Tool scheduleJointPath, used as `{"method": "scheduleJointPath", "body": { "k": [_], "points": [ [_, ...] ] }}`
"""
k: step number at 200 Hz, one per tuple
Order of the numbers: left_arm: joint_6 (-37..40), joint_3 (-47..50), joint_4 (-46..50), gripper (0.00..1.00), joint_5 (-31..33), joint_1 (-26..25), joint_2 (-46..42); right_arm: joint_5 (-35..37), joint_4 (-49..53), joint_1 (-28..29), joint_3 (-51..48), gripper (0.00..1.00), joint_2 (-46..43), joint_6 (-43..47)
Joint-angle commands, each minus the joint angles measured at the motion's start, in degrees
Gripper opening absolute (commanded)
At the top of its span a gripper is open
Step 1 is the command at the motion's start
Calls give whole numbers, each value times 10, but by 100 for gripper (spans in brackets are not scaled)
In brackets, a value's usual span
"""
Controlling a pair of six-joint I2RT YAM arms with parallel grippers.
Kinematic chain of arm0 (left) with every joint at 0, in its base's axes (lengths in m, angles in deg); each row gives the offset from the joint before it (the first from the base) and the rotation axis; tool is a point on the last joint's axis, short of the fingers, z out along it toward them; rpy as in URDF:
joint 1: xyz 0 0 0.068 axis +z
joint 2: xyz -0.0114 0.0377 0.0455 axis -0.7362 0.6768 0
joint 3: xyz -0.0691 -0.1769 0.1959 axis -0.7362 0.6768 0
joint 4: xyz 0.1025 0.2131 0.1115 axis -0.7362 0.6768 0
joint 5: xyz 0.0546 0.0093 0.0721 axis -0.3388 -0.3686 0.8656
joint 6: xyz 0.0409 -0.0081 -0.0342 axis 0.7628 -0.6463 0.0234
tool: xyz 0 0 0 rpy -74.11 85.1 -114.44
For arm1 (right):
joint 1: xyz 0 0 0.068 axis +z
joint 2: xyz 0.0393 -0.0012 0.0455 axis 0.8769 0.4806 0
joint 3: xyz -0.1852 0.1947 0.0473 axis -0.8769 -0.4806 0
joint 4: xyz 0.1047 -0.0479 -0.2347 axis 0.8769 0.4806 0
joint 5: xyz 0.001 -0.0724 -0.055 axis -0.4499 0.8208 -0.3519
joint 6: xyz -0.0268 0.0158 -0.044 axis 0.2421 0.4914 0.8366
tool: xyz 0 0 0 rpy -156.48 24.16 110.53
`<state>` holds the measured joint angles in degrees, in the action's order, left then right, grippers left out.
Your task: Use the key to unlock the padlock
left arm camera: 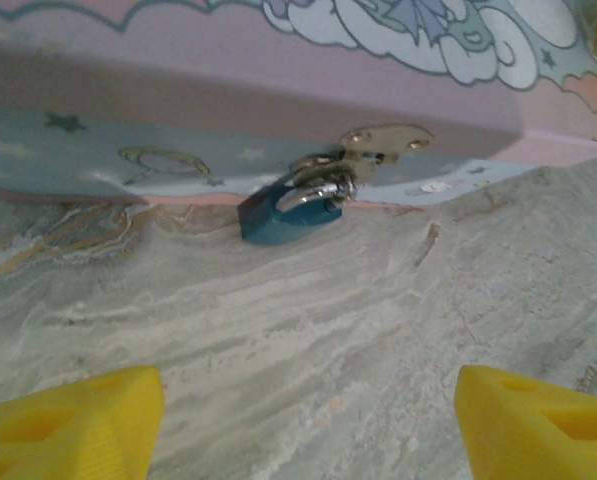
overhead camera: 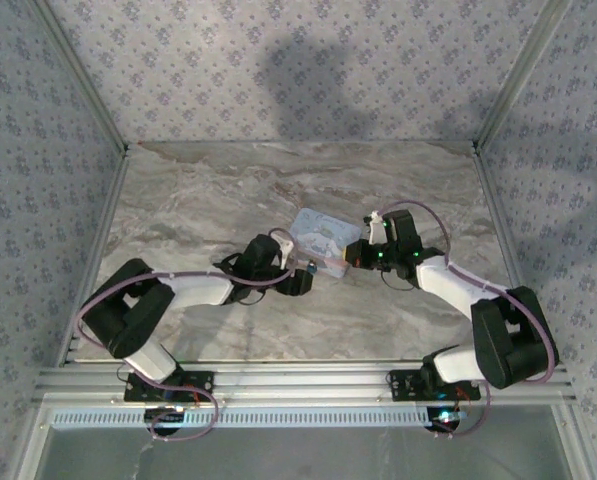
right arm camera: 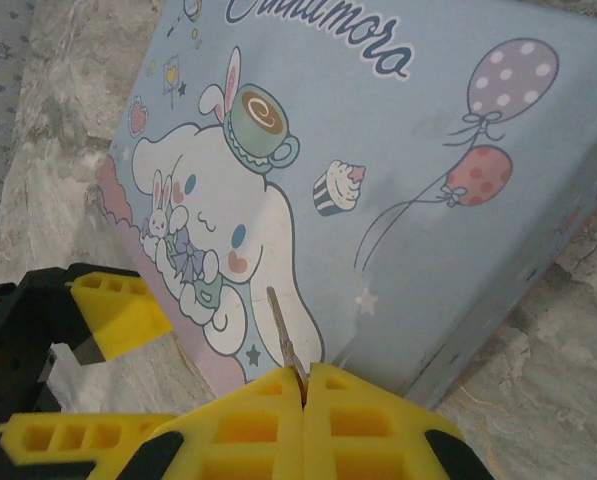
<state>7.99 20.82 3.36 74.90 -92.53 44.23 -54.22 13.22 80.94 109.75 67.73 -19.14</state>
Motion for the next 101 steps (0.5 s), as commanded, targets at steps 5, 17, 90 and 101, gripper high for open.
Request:
{"method": "scheduleJointPath", "body": {
  "k": [5, 17, 90, 101],
  "points": [
    [26, -24, -26, 75, 28, -4, 17, 29, 64, 2, -4, 0, -4, 13],
    [29, -28, -36, 75, 35, -5, 27, 28, 65, 3, -2, 0, -3, 13],
    [13, -67, -63, 71, 27, -14, 95, 30, 65, 3, -3, 0, -3, 8],
    [8, -75, -64, 70, 28, -15, 104, 29, 65, 3, -3, 0, -2, 7]
  ]
}}
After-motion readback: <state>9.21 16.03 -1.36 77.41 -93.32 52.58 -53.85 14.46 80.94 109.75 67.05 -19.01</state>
